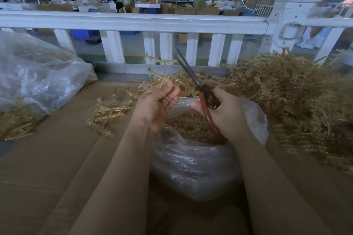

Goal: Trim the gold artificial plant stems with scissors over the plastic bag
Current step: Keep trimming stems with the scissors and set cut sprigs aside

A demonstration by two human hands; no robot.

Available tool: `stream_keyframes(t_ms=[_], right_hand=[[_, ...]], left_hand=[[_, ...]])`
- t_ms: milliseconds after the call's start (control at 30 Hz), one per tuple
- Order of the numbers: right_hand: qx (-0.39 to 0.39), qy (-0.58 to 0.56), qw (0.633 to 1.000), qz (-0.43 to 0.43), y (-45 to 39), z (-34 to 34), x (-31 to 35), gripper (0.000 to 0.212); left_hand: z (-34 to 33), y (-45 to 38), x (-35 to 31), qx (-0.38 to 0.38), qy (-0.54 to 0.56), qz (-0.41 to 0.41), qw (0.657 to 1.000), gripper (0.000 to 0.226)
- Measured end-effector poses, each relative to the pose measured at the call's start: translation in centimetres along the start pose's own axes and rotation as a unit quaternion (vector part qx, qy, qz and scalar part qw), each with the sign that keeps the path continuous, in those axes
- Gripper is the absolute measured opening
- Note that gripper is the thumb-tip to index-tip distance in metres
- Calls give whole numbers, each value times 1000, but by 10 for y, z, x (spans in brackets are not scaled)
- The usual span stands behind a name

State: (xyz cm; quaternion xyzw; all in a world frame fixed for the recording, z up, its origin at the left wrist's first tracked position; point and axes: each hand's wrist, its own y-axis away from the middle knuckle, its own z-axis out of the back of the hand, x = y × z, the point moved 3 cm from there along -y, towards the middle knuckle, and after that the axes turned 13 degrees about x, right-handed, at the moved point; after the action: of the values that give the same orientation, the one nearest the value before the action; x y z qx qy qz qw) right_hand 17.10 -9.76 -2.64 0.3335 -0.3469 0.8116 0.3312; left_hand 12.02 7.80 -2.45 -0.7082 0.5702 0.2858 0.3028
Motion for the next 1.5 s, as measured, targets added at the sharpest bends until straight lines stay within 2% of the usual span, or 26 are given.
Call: stream_keyframes(t_ms=[200,400,500,633,1000,1167,1367,1500], right_hand=[[20,86,996,-19,0,-3,-5,50],[19,176,984,-9,0,-5,-6,55],[19,174,984,-8,1,-4,-6,53],[12,179,984,-8,2,-3,-3,51],[3,207,978,-25,3,-2,1,44],[-3,199,980,-23,3,-2,1,51],[-1,197,980,-20,3,-2,-2,57],[7,192,981,-21,4,-2,-2,50]], left_hand=[[3,1,-2,2,-9,-20,1000,24],[1,2,-6,25,-83,-73,994,17],[-1,3,-7,39,-116,-89,988,14],[-6,5,-7,55,-157,-94,982,27],[-4,5,-4,60,-136,-66,987,34],[-5,6,-5,63,-122,-65,988,7],[-4,4,-6,59,-174,-62,981,14],[-2,2,-5,61,-181,-67,979,15]])
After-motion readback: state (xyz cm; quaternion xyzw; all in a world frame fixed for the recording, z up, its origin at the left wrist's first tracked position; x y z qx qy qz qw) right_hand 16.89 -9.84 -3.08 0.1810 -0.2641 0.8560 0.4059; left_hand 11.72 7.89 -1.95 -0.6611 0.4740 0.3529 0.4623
